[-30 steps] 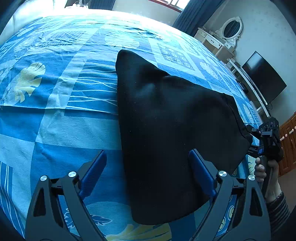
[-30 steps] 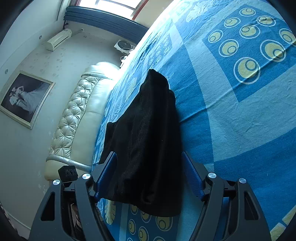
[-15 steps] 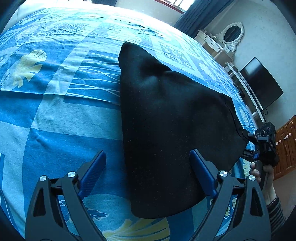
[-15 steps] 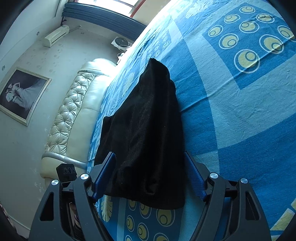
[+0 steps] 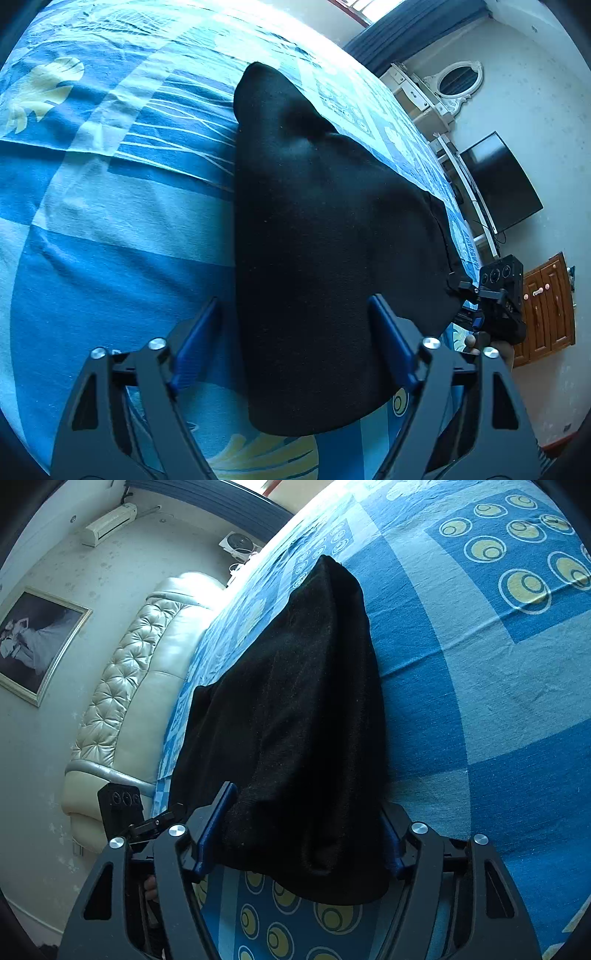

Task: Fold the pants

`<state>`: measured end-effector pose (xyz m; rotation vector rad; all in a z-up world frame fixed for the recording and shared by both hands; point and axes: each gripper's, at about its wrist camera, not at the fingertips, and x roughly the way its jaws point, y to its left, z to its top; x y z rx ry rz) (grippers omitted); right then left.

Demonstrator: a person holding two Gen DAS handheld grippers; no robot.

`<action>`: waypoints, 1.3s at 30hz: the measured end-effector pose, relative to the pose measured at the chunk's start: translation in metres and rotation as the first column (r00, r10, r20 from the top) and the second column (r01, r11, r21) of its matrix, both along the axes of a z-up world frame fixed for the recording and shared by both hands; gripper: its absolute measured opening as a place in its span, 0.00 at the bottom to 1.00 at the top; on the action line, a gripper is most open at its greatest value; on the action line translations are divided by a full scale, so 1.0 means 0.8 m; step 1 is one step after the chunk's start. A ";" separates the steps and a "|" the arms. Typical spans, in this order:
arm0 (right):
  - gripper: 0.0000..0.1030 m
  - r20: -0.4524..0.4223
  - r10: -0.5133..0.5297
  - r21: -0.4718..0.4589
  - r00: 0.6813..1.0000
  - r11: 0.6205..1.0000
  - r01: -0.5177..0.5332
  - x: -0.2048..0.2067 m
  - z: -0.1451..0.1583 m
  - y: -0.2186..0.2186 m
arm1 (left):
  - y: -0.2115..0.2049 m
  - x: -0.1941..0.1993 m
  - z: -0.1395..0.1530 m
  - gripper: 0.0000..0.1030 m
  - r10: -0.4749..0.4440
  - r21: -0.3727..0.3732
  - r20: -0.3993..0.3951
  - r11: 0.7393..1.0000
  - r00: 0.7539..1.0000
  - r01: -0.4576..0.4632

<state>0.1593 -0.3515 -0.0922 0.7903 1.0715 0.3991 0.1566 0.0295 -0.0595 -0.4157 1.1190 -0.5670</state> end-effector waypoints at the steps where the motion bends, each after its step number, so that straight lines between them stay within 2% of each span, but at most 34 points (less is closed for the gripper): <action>1: 0.51 -0.001 0.000 0.000 1.000 1.000 0.000 -0.002 0.000 0.000 | -0.003 0.000 -0.003 0.52 -0.002 -0.025 -0.022 1.000 1.000 0.002; 2: 0.43 0.004 0.000 0.025 1.000 1.000 -0.001 -0.003 0.002 -0.001 | -0.003 -0.001 -0.002 0.50 0.013 -0.026 -0.024 1.000 1.000 -0.013; 4: 0.39 0.016 -0.005 0.048 1.000 0.999 0.004 -0.009 0.009 -0.002 | -0.005 -0.007 0.007 0.42 0.007 0.001 0.009 1.000 1.000 -0.007; 7: 0.37 0.028 -0.001 0.058 1.000 0.998 0.000 -0.019 0.018 -0.002 | -0.008 -0.020 0.022 0.39 0.004 0.038 0.039 0.999 0.999 -0.006; 12: 0.37 0.021 0.011 0.087 1.000 0.996 -0.013 -0.057 0.020 -0.002 | 0.000 -0.052 0.032 0.39 -0.002 0.036 0.011 0.999 1.000 0.002; 18: 0.37 -0.012 0.017 0.135 1.000 0.991 -0.015 -0.112 -0.003 -0.002 | 0.012 -0.108 0.024 0.39 -0.022 0.040 -0.009 0.999 1.000 0.023; 21: 0.37 -0.020 -0.010 0.182 1.000 0.983 0.014 -0.114 -0.017 -0.009 | 0.009 -0.115 0.019 0.42 -0.025 0.065 0.025 0.998 0.999 0.024; 26: 0.38 -0.013 -0.003 0.191 1.000 0.982 0.005 -0.114 -0.021 -0.012 | 0.012 -0.111 0.014 0.45 -0.008 0.052 0.021 0.999 1.000 0.007; 30: 0.39 -0.005 -0.003 0.215 1.000 0.977 0.004 -0.117 -0.024 -0.014 | 0.010 -0.117 0.013 0.50 -0.005 0.070 0.043 0.998 0.999 0.002; 33: 0.43 0.002 -0.014 0.236 1.000 0.972 0.014 -0.121 -0.026 -0.017 | 0.006 -0.122 0.015 0.58 0.010 0.104 0.067 0.994 0.998 -0.017; 37: 0.50 0.000 -0.046 0.261 0.999 0.964 0.044 -0.130 -0.025 -0.024 | 0.007 -0.125 0.015 0.78 0.054 0.161 0.092 0.984 0.994 -0.068; 39: 0.52 0.002 -0.064 0.260 0.998 0.964 0.061 -0.139 -0.022 -0.027 | 0.009 -0.128 0.015 0.84 0.080 0.183 0.096 0.978 0.992 -0.097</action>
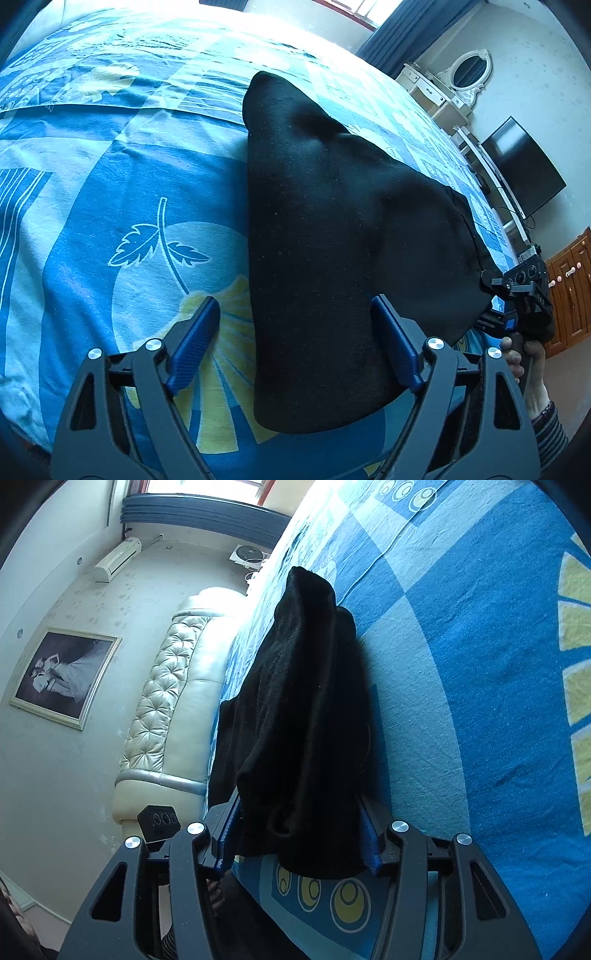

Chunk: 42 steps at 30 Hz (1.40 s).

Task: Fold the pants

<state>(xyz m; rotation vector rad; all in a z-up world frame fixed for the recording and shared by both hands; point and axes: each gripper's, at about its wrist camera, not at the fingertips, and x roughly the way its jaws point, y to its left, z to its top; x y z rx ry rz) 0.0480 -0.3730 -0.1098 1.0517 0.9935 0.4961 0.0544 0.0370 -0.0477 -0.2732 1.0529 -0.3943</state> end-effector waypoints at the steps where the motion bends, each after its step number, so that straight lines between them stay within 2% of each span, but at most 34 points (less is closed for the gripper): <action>1: 0.53 -0.003 -0.007 -0.009 1.000 1.000 0.007 -0.003 0.002 0.001 | 0.001 -0.002 0.000 0.86 0.012 0.008 0.000 1.000 1.000 -0.012; 6: 0.64 -0.014 -0.015 -0.073 1.000 0.997 0.014 -0.026 0.017 0.000 | 0.004 -0.019 0.012 0.87 0.060 0.069 0.012 0.996 0.998 -0.061; 10: 0.70 -0.010 0.025 -0.183 1.000 0.983 -0.026 -0.047 0.029 0.010 | -0.006 -0.039 0.029 0.87 0.071 0.149 0.062 0.986 0.995 -0.080; 15: 0.76 -0.025 0.039 -0.350 0.999 0.936 -0.045 -0.056 0.044 0.030 | -0.017 -0.065 0.044 0.88 0.083 0.216 0.105 0.971 0.991 -0.104; 22: 0.79 -0.058 0.020 -0.513 0.998 0.857 -0.047 -0.053 0.061 0.061 | -0.037 -0.102 0.059 0.90 0.064 0.352 0.202 0.927 0.977 -0.133; 24: 0.79 -0.052 0.029 -0.558 0.998 0.828 -0.053 -0.054 0.065 0.069 | -0.038 -0.109 0.062 0.93 0.073 0.349 0.213 0.926 0.974 -0.146; 28: 0.80 -0.036 0.046 -0.666 0.998 0.744 -0.059 -0.053 0.073 0.084 | -0.039 -0.110 0.066 0.93 0.087 0.338 0.226 0.927 0.970 -0.162; 32: 0.80 -0.019 0.058 -0.721 0.998 0.690 -0.054 -0.055 0.078 0.093 | -0.039 -0.110 0.066 0.93 0.093 0.357 0.224 0.919 0.970 -0.170; 35: 0.80 -0.007 0.073 -0.741 0.997 0.670 -0.054 -0.054 0.083 0.099 | -0.034 -0.109 0.066 0.93 0.116 0.354 0.219 0.916 0.969 -0.190; 42: 0.80 -0.006 0.082 -0.742 0.997 0.667 -0.059 -0.055 0.084 0.111 | -0.027 -0.111 0.072 0.93 0.144 0.340 0.222 0.915 0.964 -0.215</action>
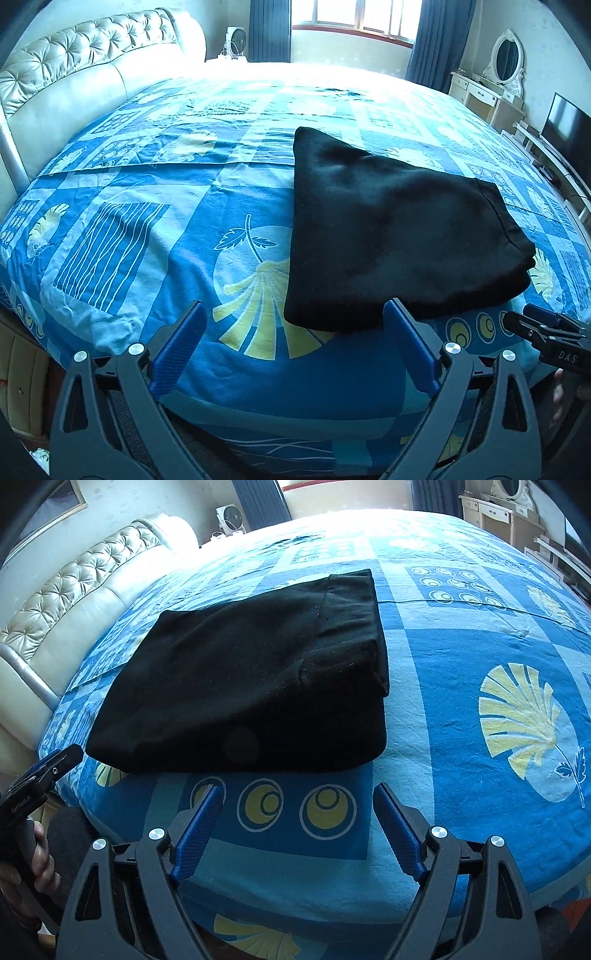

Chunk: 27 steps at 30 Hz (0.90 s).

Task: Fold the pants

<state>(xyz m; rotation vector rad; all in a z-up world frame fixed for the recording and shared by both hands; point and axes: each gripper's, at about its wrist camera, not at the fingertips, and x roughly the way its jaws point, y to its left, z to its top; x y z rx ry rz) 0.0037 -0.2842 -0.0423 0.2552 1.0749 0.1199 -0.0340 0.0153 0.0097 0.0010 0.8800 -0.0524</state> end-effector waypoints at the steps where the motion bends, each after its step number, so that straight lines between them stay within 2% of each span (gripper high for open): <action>1: 0.80 0.000 0.000 -0.001 1.000 1.000 0.000 0.000 0.000 0.000 | -0.001 0.000 0.001 0.93 -0.004 0.001 0.002 1.000 1.000 0.004; 6: 0.80 -0.002 -0.009 -0.001 1.000 1.000 0.009 -0.003 0.000 -0.001 | -0.009 -0.003 0.002 0.93 -0.027 0.015 0.006 1.000 1.000 0.027; 16: 0.80 0.002 -0.013 -0.004 1.000 1.000 0.013 -0.003 0.003 -0.003 | -0.008 0.001 -0.005 0.93 -0.014 0.013 -0.041 1.000 0.999 0.015; 27: 0.80 -0.004 -0.002 -0.004 1.000 1.000 0.002 -0.002 0.001 0.000 | -0.011 -0.001 -0.003 0.93 -0.020 0.033 -0.033 0.999 0.999 0.021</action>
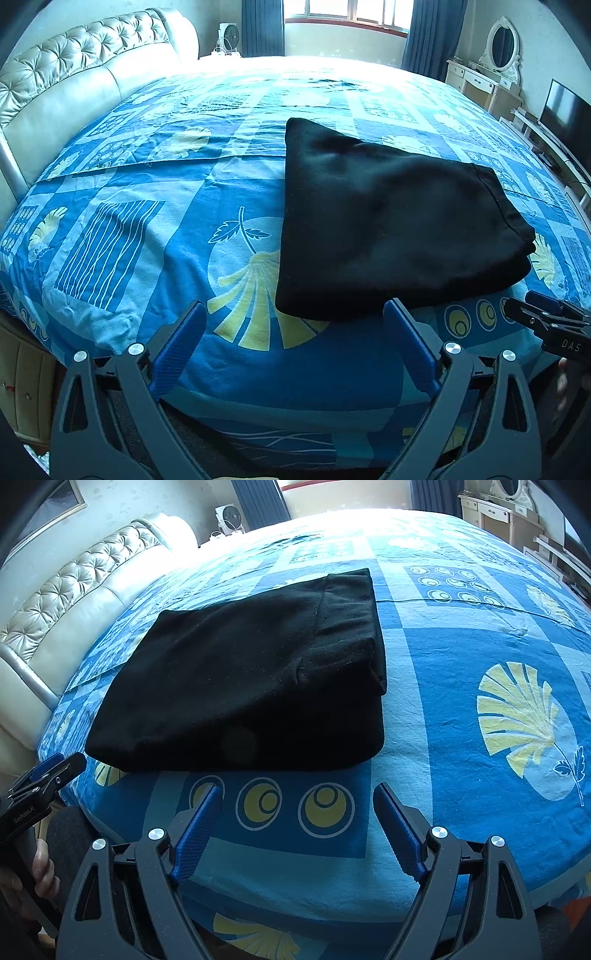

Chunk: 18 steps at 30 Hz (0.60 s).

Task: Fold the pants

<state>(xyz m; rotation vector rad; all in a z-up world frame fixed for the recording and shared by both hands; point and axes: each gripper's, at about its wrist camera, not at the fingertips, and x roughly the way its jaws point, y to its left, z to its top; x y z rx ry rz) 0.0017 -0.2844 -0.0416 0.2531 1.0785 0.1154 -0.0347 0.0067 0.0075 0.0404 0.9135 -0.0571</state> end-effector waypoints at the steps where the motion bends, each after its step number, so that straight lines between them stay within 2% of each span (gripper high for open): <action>1: 0.80 -0.001 0.001 0.000 1.000 1.000 -0.001 0.000 0.000 0.000 | 0.000 0.000 0.000 0.93 0.001 0.004 0.001 1.000 1.000 -0.001; 11: 0.80 -0.011 0.006 0.002 1.000 1.000 -0.006 0.000 -0.004 0.007 | -0.003 -0.002 0.000 0.93 -0.002 0.023 0.007 1.000 1.000 0.002; 18: 0.80 -0.013 0.017 -0.002 1.000 1.000 -0.017 -0.001 -0.005 0.010 | -0.008 -0.004 0.001 0.93 -0.009 0.068 0.024 0.998 1.000 0.008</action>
